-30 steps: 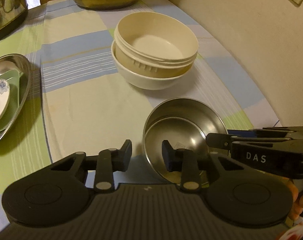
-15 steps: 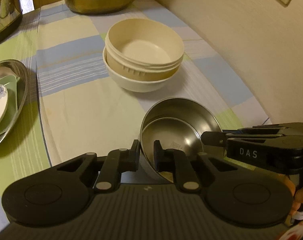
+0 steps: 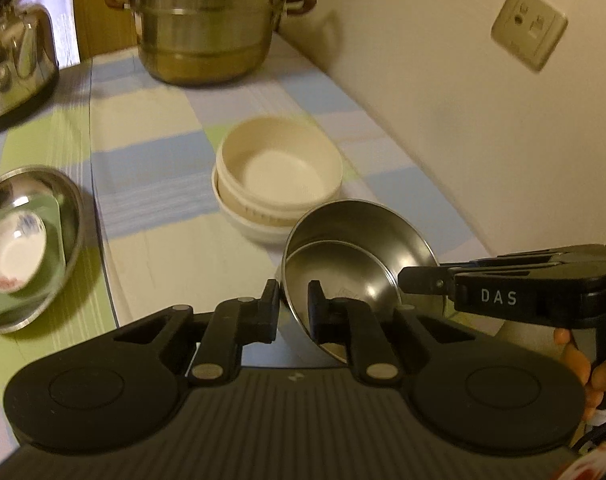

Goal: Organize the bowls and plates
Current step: 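Lift the steel bowl with both grippers and lower it into the cream bowl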

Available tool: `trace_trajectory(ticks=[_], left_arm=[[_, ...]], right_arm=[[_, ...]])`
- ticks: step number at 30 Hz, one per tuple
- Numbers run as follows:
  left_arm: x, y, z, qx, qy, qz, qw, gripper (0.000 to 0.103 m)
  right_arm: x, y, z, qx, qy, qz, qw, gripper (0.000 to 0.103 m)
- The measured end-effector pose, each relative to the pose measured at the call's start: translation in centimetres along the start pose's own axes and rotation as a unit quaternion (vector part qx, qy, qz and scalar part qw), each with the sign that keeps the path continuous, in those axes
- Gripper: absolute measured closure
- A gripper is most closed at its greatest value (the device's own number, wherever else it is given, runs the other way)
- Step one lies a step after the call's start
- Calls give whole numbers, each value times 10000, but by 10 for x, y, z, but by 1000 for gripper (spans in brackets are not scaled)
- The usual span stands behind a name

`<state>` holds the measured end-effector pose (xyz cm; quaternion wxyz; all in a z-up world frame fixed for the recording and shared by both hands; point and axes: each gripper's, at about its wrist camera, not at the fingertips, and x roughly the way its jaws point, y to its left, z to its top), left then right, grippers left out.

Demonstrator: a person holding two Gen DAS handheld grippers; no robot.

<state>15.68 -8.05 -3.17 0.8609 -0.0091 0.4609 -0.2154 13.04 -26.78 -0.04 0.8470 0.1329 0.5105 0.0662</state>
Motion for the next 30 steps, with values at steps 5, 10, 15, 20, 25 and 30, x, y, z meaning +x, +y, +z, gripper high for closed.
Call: trace_trajectory(ticks=[5, 10, 15, 20, 25, 30], left_arm=[[-7, -1, 22, 34, -266, 60, 9996, 90], [-2, 3, 43, -10, -389, 98, 9992, 90], [6, 10, 63, -48, -456, 129, 9989, 90], [15, 16, 82, -68, -494, 190, 9986, 90], [23, 23, 96, -124, -483, 200, 9986, 90], [33, 27, 101, -171, -396, 210, 9988, 90]], right_arm=[[-7, 4, 24, -41, -195, 70, 9998, 93], [-5, 6, 50, -71, -394, 95, 9992, 93], [2, 6, 72, -59, -464, 107, 9988, 93], [12, 5, 92, -98, -479, 94, 9988, 93], [20, 4, 106, -83, -471, 78, 9988, 93], [30, 2, 115, -57, -417, 55, 9991, 93]])
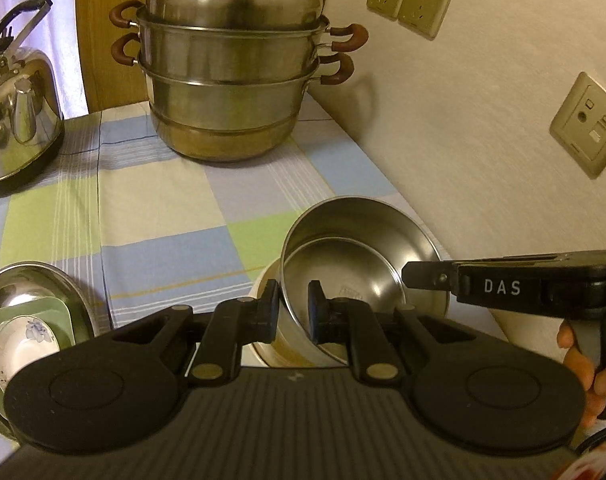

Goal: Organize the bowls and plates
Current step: 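Lift the steel bowl with both grippers and lower it into the cream bowl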

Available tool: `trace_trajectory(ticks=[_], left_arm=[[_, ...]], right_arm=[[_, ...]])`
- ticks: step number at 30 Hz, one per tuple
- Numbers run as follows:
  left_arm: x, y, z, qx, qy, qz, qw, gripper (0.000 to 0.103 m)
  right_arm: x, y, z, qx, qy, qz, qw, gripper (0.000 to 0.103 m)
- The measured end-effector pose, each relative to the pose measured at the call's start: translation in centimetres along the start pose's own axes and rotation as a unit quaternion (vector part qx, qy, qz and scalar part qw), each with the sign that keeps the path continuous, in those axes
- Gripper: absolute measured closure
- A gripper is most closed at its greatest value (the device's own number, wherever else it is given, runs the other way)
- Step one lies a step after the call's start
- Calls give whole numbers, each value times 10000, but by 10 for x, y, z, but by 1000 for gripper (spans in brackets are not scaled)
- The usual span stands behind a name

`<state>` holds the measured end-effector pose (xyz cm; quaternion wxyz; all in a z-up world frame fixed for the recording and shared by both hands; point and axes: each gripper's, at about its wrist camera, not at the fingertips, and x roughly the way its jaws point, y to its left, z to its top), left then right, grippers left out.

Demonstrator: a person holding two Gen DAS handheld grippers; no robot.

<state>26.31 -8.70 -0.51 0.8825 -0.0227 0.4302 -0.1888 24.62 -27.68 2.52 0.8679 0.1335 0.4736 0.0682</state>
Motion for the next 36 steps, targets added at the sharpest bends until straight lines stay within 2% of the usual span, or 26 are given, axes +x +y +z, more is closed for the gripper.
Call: trace_trajectory(ticks=[25, 31, 36], left_arm=[[22, 8, -3, -125, 314, -19, 9994, 90], [24, 10, -4, -176, 326, -13, 9993, 84], [24, 10, -4, -140, 300, 44, 9994, 84]], right_arm=[[27, -6, 2, 115, 205, -64, 9997, 93], [29, -8, 2, 208, 197, -101, 9995, 93], [28, -8, 2, 218, 147, -47, 9996, 93]])
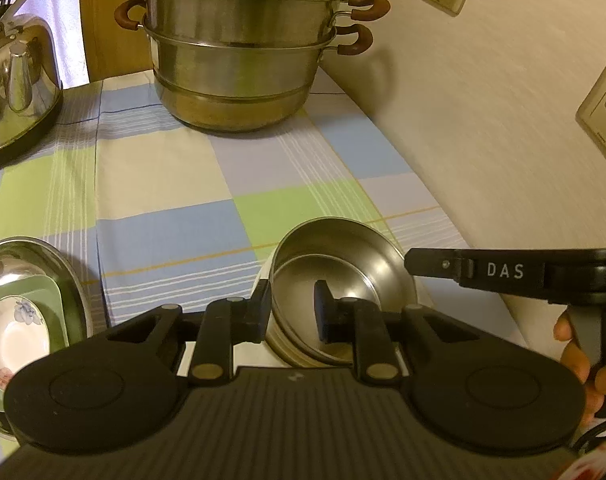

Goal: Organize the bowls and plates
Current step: 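Lift the steel bowl with both grippers and lower it into the cream bowl, then open both grippers to release the steel bowl on the stack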

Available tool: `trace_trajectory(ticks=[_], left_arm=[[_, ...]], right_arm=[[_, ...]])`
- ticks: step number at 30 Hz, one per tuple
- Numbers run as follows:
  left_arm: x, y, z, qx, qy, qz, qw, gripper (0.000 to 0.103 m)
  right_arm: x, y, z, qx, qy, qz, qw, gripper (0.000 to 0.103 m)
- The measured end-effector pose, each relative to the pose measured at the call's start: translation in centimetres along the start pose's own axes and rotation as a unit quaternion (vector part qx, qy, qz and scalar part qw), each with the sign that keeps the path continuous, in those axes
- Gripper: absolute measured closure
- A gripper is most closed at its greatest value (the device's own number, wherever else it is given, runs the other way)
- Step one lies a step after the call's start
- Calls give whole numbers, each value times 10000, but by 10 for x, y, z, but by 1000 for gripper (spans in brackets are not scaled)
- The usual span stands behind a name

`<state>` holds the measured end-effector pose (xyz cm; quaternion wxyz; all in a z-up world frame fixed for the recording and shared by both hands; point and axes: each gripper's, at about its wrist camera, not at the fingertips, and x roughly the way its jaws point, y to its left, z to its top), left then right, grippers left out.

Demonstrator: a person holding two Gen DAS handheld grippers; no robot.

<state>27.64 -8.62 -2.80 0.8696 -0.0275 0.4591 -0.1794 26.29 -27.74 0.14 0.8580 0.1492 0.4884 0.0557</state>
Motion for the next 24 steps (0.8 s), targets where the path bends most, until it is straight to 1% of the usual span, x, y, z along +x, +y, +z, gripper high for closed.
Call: trace_trajectory(ticks=[7, 9, 10, 12, 13, 14, 15, 16, 17, 19, 21, 23, 24], left_arm=[[-4, 0, -3, -7, -14, 42, 10000, 78], [-7, 0, -5, 1, -35, 69, 10000, 74], [-8, 0, -5, -6, -44, 80, 10000, 69], [-12, 0, -7, -10, -67, 93, 9999, 67], [-15, 0, -8, -9, -79, 96, 9999, 65], [-17, 0, -10, -12, -90, 103, 9999, 61], [-20, -1, -11, -15, -105, 110, 9999, 60], [-23, -1, -12, -17, -126, 118, 9998, 57], [-26, -1, -14, -21, -142, 133, 9998, 52], [-32, -2, -17, -37, -176, 187, 9997, 44], [-40, -3, -21, -23, -223, 233, 9995, 43], [-47, -4, -25, -20, -240, 287, 9993, 36], [-51, -4, -27, -18, -256, 315, 9992, 35]], right_arm=[[-2, -2, -3, 33, 39, 24, 10000, 93], [-3, -4, -5, 47, 59, 28, 10000, 92], [-4, -4, -6, 56, 71, 30, 10000, 91], [-5, -6, -9, 64, 91, 29, 9999, 87], [-7, -7, -10, 63, 95, 30, 9999, 80], [-8, -7, -13, 62, 85, 40, 9999, 69], [-10, -8, -15, 58, 59, 48, 10000, 63], [-12, -8, -17, 45, 26, 50, 10000, 54], [-15, -8, -19, 21, -8, 55, 10000, 50], [-20, -7, -22, -5, -40, 86, 10000, 47], [-25, -7, -27, 2, -48, 128, 9999, 45], [-30, -7, -31, -19, -55, 154, 9999, 41], [-33, -6, -33, -31, -64, 158, 9998, 40]])
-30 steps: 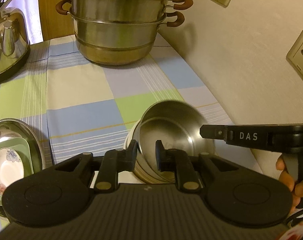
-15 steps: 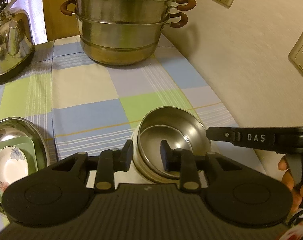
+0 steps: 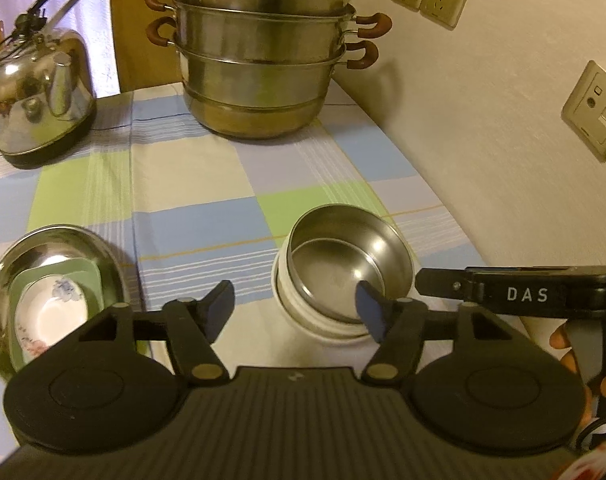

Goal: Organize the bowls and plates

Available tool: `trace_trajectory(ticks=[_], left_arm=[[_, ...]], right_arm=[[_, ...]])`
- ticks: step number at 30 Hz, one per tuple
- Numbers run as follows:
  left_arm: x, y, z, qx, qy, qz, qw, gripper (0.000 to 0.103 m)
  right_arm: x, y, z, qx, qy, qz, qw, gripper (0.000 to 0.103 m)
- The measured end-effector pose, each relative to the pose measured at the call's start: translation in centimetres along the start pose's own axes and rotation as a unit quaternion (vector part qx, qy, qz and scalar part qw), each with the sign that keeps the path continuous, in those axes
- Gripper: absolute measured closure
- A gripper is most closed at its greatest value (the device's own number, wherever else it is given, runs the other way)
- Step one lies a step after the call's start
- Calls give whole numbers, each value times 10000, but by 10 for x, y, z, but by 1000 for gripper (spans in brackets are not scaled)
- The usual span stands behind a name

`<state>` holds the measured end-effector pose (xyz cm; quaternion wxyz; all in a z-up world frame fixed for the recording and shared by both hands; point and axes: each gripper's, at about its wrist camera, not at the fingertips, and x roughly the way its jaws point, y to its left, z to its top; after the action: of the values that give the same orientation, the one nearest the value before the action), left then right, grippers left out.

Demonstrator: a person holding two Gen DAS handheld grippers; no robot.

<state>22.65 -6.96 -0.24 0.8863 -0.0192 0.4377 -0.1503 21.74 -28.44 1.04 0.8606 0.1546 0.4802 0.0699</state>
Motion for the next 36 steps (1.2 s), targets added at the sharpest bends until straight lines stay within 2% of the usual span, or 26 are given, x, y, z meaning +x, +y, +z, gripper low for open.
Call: trace_trajectory(ticks=[5, 11, 36], left_arm=[[-20, -1, -13, 5, -50, 120, 9999, 33], [-45, -1, -30, -29, -132, 192, 9997, 29], [-98, -15, -120, -576, -13, 706, 9958, 28]], right_arm=[[-14, 5, -13, -79, -40, 44, 10000, 33], [-32, 9, -30, -169, -72, 71, 9998, 30], [-64, 23, -113, -802, 346, 362, 9955, 28]])
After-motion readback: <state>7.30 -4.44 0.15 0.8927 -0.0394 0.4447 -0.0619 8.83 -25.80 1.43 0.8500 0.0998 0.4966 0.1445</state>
